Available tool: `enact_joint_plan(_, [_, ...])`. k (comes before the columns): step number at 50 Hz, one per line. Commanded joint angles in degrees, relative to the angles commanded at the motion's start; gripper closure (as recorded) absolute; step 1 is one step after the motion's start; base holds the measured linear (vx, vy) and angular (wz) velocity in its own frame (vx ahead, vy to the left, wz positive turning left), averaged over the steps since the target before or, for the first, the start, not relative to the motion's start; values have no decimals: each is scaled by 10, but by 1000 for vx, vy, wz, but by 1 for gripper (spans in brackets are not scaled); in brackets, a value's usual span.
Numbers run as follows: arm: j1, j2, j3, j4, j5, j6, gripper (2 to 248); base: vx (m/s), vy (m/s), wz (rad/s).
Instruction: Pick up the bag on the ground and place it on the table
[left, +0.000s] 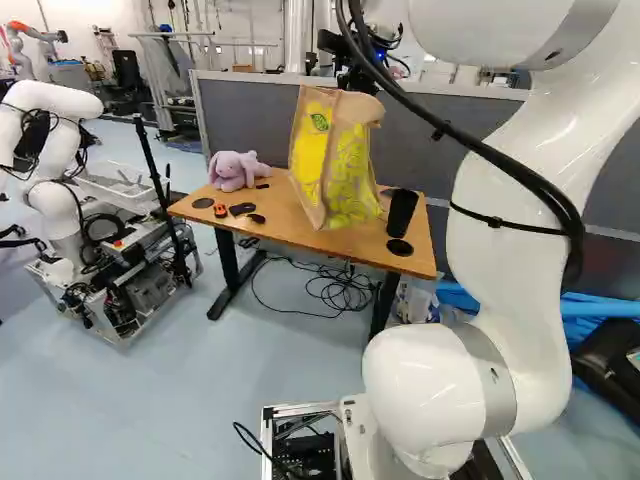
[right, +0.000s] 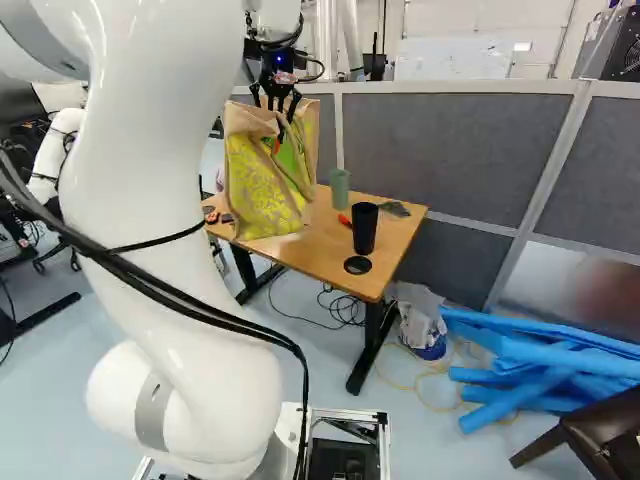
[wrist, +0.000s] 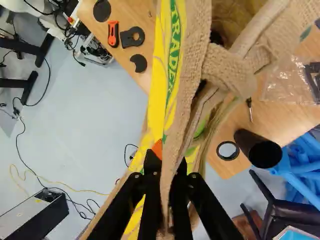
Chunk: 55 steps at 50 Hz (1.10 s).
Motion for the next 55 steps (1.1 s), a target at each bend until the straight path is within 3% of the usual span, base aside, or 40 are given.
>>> enact_joint_plan(55, [0, -16, 1, -10, 0, 0, 222, 17, 0, -2])
